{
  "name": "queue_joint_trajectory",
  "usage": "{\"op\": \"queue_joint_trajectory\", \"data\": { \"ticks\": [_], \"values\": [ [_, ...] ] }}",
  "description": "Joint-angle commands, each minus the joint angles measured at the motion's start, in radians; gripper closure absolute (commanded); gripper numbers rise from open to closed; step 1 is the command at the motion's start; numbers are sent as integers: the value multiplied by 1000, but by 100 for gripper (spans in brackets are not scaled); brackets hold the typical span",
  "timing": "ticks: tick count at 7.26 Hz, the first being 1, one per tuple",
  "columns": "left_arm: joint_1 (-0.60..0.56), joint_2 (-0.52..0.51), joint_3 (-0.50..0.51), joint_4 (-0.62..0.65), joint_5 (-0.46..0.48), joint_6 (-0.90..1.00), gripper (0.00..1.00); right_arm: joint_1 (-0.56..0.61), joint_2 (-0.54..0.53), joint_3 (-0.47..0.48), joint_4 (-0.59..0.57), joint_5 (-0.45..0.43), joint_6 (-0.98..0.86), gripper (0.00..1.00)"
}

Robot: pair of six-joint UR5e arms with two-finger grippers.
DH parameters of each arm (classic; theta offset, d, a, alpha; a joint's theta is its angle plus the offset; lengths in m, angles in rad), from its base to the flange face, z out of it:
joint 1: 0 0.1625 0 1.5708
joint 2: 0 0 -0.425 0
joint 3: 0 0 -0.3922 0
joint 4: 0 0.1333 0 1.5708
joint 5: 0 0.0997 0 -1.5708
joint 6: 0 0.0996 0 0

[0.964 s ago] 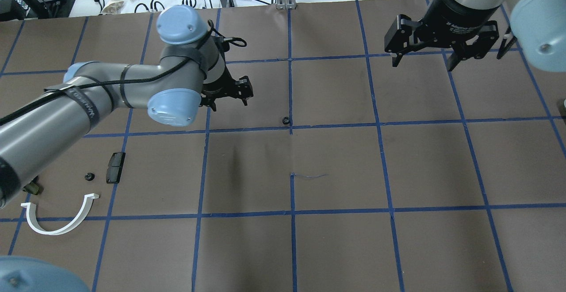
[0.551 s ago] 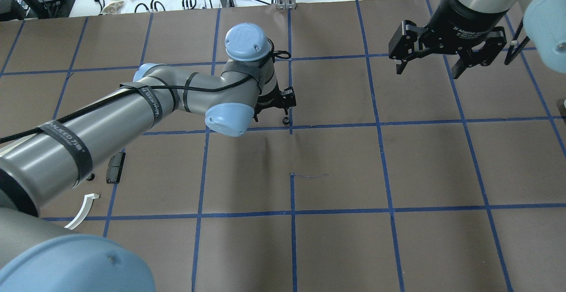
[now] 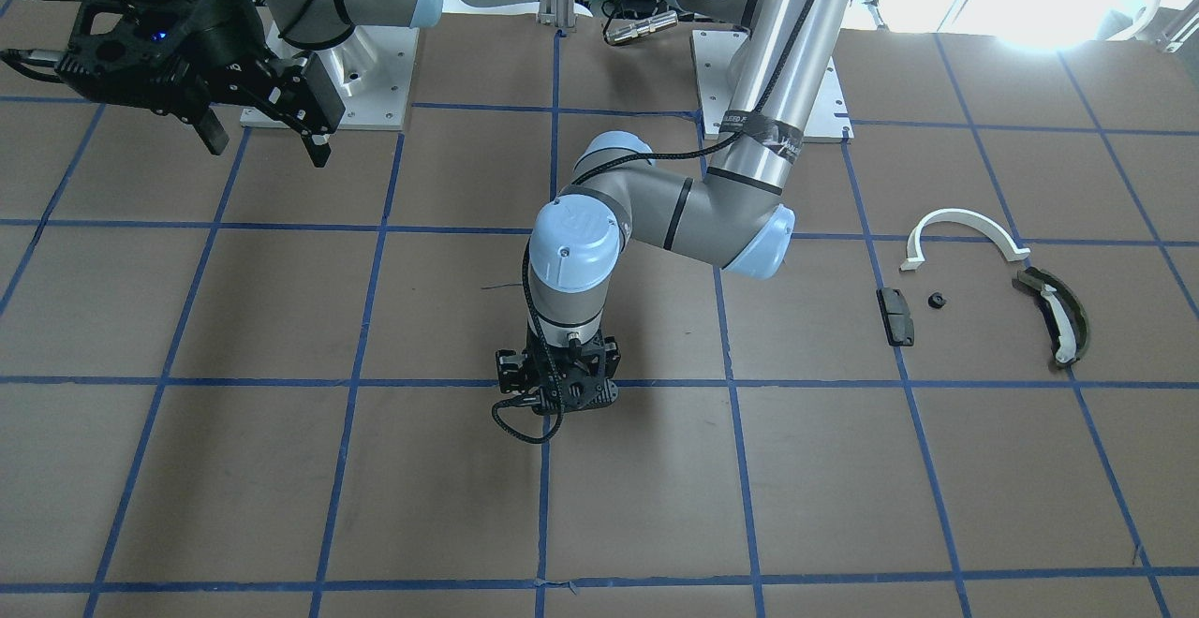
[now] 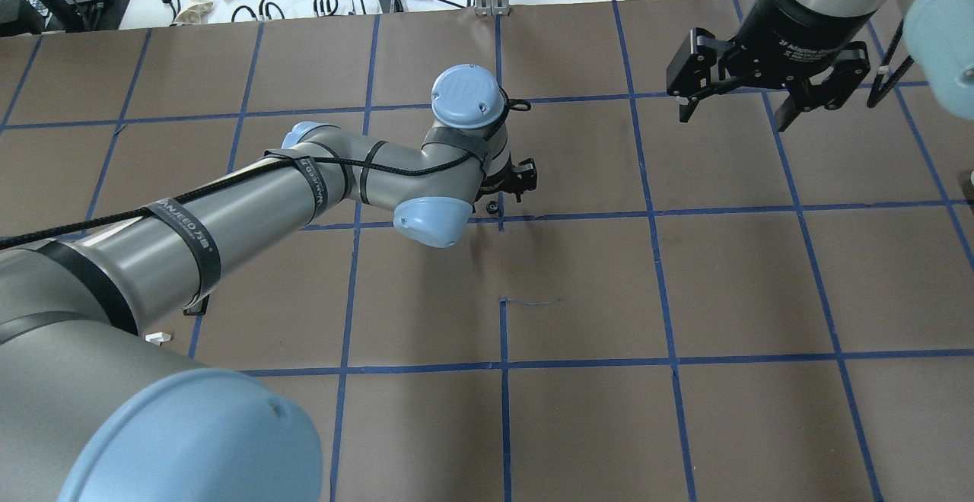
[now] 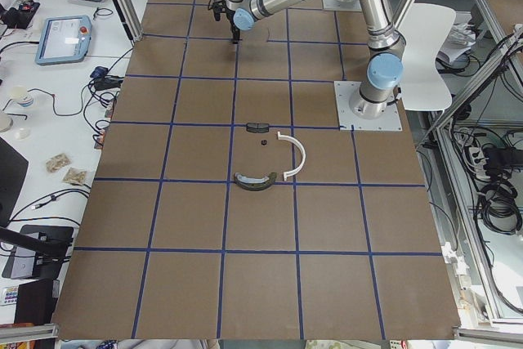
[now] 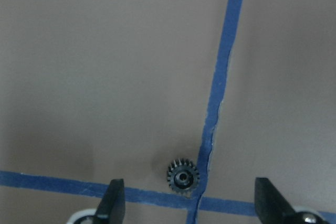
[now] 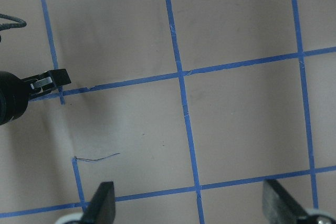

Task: Place bearing gear from tray to pile

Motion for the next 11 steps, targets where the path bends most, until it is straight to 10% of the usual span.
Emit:
{"op": "queue_joint_trajectory", "data": {
  "ticks": [1, 5, 7, 11],
  "values": [
    [-2, -9, 6, -8, 29, 12, 49, -1, 2, -1, 0, -1, -4, 0],
    [-2, -26, 5, -8, 29, 13, 51, -1, 1, 1, 0, -1, -3, 0],
    [-4, -26, 11, -8, 20, 19, 94, 0, -6, 4, -2, -1, 2, 0],
    [126, 99, 26, -257, 8, 259, 100, 0, -3, 6, -14, -1, 3, 0]
  ]
}}
